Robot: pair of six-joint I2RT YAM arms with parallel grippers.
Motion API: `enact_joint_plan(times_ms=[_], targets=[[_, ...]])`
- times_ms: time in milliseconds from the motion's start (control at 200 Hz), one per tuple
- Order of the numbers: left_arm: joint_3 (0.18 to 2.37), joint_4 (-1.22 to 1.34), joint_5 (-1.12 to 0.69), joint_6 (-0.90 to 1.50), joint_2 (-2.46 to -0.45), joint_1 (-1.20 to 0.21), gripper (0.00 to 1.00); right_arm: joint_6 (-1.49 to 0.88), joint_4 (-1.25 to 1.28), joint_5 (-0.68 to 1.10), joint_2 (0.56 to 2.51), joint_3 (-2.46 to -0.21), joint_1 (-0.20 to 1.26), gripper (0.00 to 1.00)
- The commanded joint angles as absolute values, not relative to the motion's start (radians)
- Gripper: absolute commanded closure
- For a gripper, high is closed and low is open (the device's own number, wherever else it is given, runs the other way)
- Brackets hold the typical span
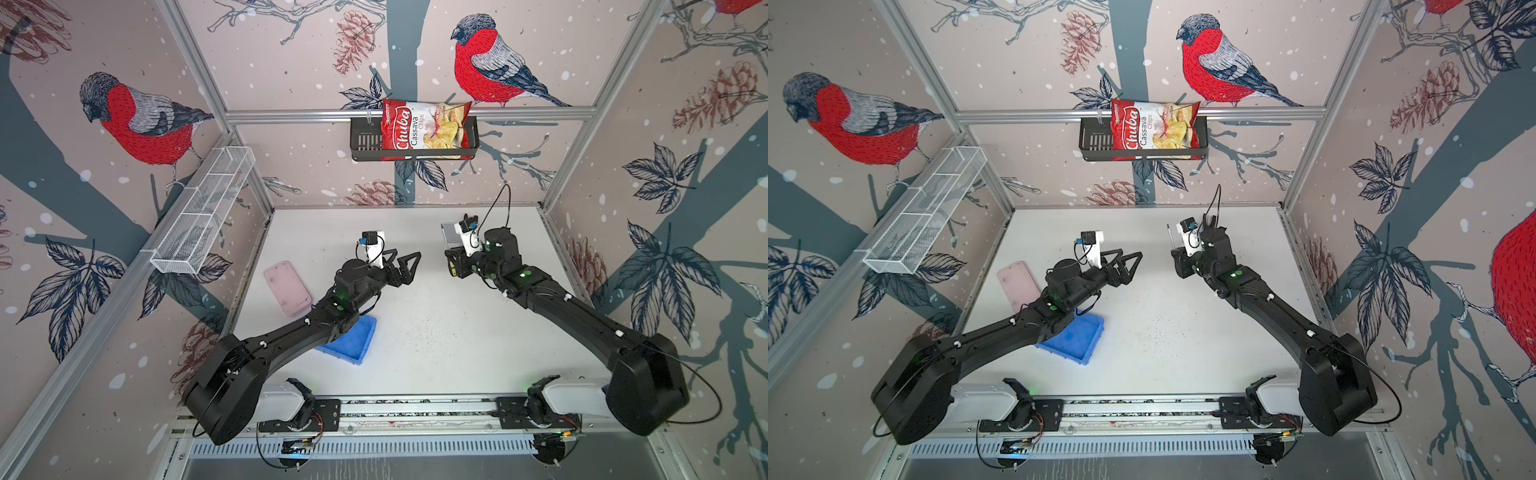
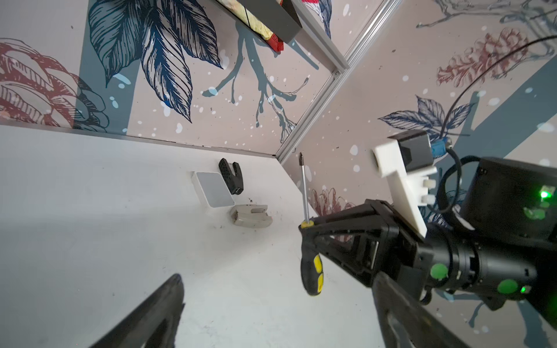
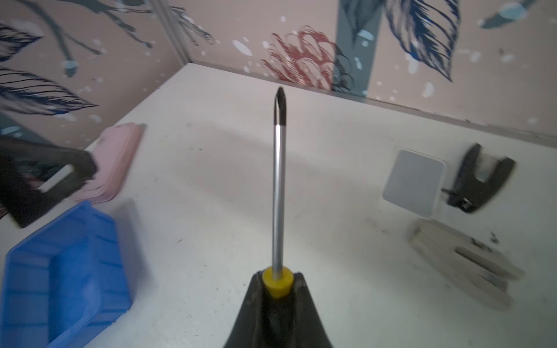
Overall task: Put the screwdriver in the bin
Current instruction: Place the screwdriver in the bin.
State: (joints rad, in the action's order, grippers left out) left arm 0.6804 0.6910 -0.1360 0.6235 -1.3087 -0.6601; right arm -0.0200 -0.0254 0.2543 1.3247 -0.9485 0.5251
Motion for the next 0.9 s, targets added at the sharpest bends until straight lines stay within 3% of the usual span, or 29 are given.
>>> enact_joint_plan(times_ms=[0,640,896], targets=[[0.689,0.769,-0.163,0.719,-1.307,-0.660,0.06,0.071,0.059,0.378,1.333,-0.969,0.557,1.00],[0.682,0.873,-0.237,0.791,-1.348,-0.659,0.51,0.219,-0.085,0.478,1.366,-1.081,0.650,1.00],[0.677,0.921,-0.262,0.820,-1.378,-0.658,0.81,0.229,-0.103,0.487,1.374,-1.088,0.669,1.00]])
